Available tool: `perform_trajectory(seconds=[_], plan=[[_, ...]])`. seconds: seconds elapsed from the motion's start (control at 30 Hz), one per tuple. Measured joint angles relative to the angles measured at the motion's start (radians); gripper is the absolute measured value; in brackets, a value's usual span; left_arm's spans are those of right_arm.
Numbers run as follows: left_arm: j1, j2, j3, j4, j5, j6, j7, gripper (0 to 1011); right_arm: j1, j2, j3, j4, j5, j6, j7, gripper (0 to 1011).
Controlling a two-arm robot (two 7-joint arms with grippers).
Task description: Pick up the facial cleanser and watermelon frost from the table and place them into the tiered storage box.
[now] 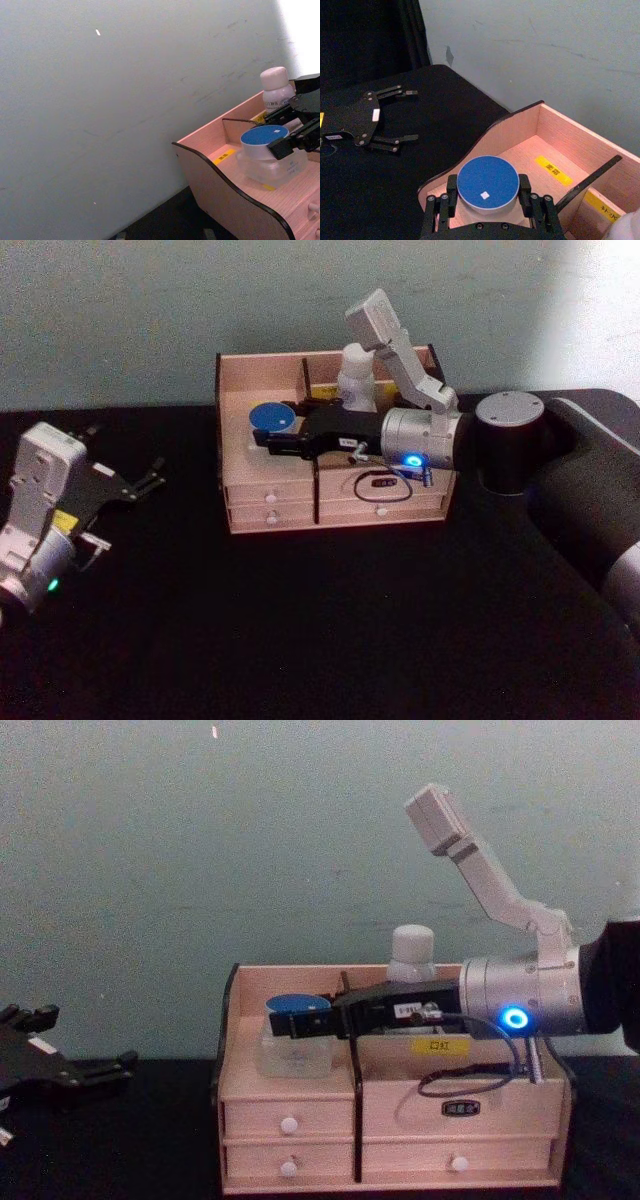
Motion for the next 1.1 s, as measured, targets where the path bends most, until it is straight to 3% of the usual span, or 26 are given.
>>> perform_trajectory(seconds=[0.47,0.83,1.1], plan=[[0.000,0.000,0.000,0.000,0.000,0.000,0.000,1001,0.000,0.001,-0.002,-0.002,-0.001,0.000,0.000,728],[0.000,0.000,0.000,0.000,0.000,0.000,0.000,1001,-0.001,0.002,-0.003,-0.002,-0.002,0.000,0.000,1002],[0.000,0.000,0.000,0.000,0.000,0.000,0.000,1002,-0.001,0.002,-0.003,-0.003,-0.002,0.000,0.000,1002]])
